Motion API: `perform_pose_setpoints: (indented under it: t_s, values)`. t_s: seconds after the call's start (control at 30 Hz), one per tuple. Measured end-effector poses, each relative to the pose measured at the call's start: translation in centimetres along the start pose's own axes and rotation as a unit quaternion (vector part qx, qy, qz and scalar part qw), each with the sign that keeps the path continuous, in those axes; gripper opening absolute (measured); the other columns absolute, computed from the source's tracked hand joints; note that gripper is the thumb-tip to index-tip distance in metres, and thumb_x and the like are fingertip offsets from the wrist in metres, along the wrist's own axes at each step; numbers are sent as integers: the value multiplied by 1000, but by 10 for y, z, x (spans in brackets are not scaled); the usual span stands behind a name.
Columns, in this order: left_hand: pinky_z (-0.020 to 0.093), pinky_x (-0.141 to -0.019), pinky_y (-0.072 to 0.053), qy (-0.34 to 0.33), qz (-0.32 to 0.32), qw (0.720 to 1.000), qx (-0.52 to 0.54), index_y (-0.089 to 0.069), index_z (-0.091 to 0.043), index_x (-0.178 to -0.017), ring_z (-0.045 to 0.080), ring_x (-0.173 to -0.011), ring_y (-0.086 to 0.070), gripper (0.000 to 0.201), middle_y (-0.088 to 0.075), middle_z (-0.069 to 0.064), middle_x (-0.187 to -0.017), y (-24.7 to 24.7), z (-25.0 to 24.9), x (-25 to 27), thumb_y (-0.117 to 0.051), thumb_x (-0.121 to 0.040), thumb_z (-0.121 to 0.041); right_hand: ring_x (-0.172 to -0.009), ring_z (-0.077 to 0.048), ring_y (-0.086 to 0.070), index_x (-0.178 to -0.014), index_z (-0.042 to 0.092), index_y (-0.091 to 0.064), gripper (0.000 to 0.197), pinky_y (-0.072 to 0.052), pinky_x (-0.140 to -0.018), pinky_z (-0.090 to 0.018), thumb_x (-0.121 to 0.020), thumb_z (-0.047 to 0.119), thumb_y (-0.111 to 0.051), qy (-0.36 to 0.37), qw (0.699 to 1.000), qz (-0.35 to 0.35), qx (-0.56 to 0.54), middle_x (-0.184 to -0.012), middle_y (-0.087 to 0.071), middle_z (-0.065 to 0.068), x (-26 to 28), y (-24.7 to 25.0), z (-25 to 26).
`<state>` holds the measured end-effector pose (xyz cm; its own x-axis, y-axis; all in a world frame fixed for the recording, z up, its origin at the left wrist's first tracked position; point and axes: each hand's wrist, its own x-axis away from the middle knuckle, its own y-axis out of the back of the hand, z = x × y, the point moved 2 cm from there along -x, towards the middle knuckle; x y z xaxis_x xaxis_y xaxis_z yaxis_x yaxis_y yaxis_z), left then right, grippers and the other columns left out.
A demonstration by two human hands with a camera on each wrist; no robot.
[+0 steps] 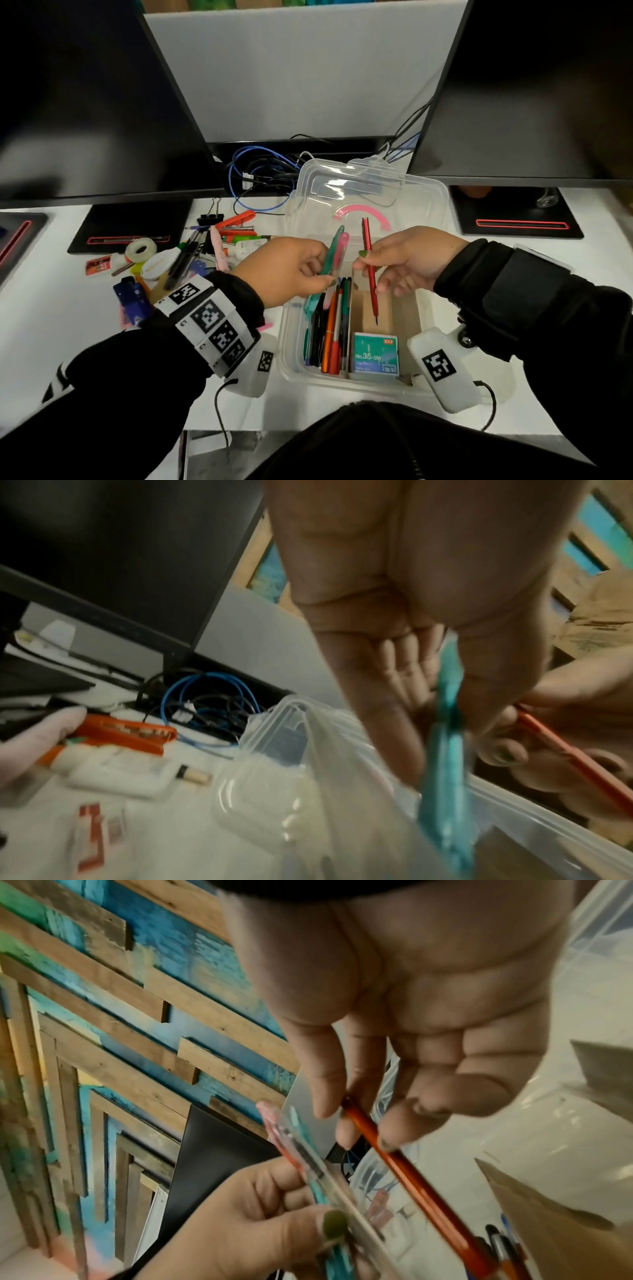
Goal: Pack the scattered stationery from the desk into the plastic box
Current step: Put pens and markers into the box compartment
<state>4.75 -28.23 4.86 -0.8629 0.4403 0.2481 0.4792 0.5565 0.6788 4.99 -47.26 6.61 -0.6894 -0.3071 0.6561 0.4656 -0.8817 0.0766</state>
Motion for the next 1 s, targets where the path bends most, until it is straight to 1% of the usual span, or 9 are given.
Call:
perform_pose_setpoints:
  t_s: [0.07, 0.17, 0.23, 0.33, 0.47, 0.6, 0.7, 0.87, 1.0]
  values:
    - [27, -63, -58, 64, 38, 997, 26, -56, -21, -72, 10, -62, -63, 17, -62, -4, -71, -5, 1, -1, -68, -84, -21, -50, -12, -46, -100, 5, -69, 17, -39, -45, -20, -91, 16, -58, 9, 999, -30, 26, -62, -52, 0, -2, 2, -3]
    - [39, -68, -60, 140, 74, 986, 49, -61, -13, -76, 21, -73, -70, 10, -70, 9, -84, -11, 1, -5, -66, -84, -17, -41, -10, -41, -100, 6, -69, 16, -37, -44, -20, -90, 17, -60, 22, 995, -57, 76, -50, -46, 0, -3, 2, -5]
    - [42, -70, -59, 177, 75, 981, 34, -63, -8, -82, 25, -74, -70, 11, -69, 14, -87, -13, -2, -9, -65, -84, -18, -40, -9, -50, -99, 8, -67, 13, -41, -43, -16, -91, 14, -60, 26, 996, -50, 68, -57, -58, -2, -3, 2, -7]
    - [37, -67, -59, 214, 89, 973, 6, -61, -3, -85, 26, -72, -70, 18, -68, 16, -88, -16, -11, -17, -61, -87, -20, -53, -13, -64, -101, 13, -67, 15, -51, -57, -20, -91, 8, -57, 16, 997, -52, 52, -79, -71, -5, -2, 4, -10]
    - [26, -51, -57, 293, 149, 944, 39, -59, -2, -87, 22, -65, -69, 14, -67, 15, -85, -27, -13, -26, -61, -88, -16, -53, -16, -67, -114, 8, -63, 30, -53, -54, -20, -94, -4, -44, -19, 999, -26, 1, -100, -68, -12, 2, 8, -12]
    - [42, -69, -59, 345, 179, 918, 86, -53, 6, -110, 35, -88, -68, 26, -63, 26, -104, -37, -12, -30, -59, -89, -8, -61, -16, -66, -125, 12, -57, 39, -52, -61, -21, -98, -1, -32, -34, 999, -32, -8, -109, -63, -11, 7, 9, -14]
    - [41, -81, -56, 350, 198, 914, 47, -54, 5, -110, 36, -95, -67, 24, -64, 27, -109, -44, -16, -32, -58, -89, -7, -70, -20, -66, -127, 13, -57, 37, -51, -69, -26, -99, 6, -33, -46, 998, -44, 2, -106, -65, -7, 8, 10, -15]
    - [37, -79, -53, 389, 222, 893, 38, -46, 7, -125, 33, -89, -64, 33, -58, 21, -95, -52, -22, -32, -50, -94, -2, -74, -20, -65, -127, 12, -56, 37, -50, -69, -23, -98, 4, -34, -42, 998, -38, 31, -107, -64, -8, 12, 13, -19]
    - [39, -82, -50, 393, 234, 889, 25, -43, 6, -127, 35, -111, -58, 33, -58, 20, -94, -50, -27, -34, -47, -95, -1, -78, -24, -65, -127, 12, -56, 38, -49, -75, -28, -98, 5, -32, -54, 997, -46, 32, -105, -64, -7, 11, 14, -20]
